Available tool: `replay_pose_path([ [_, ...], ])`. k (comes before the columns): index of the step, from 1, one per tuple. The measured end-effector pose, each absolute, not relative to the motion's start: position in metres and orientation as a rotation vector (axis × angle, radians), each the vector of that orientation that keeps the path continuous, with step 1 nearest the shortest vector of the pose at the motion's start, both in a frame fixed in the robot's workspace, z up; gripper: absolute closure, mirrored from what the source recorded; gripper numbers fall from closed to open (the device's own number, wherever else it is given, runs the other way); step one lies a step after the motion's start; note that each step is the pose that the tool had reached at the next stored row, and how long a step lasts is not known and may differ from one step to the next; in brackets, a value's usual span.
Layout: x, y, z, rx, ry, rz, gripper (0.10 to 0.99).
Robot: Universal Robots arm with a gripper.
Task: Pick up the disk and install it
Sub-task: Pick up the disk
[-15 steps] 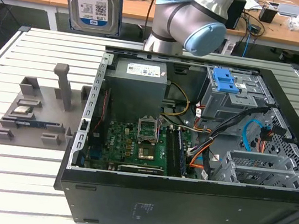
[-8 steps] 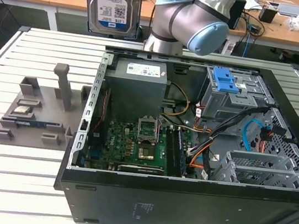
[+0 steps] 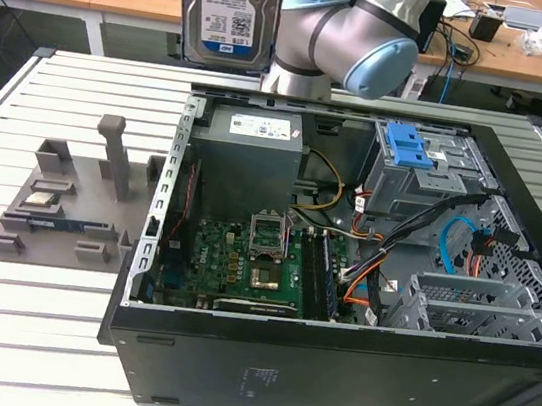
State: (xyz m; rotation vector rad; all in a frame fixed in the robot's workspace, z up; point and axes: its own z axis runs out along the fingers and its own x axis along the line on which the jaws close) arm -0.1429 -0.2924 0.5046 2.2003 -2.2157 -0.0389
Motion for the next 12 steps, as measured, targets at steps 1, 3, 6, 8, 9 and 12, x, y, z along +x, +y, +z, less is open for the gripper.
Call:
replay_pose_path([
  [1,-0.140,-0.292,0.505,2.201,-2.216,-0.039,0.722],
  [3,-0.133,-0.292,0.505,2.200,-2.216,-0.039,0.722],
  [6,-0.122,-0.292,0.505,2.200,-2.216,-0.039,0.722],
  [8,-0.115,-0.292,0.505,2.200,-2.216,-0.039,0.722],
  [9,-0.112,-0.292,0.505,2.201,-2.215,-0.039,0.722],
  [12,-0.100,-0.292,0.505,2.201,-2.215,-0.039,0.722],
])
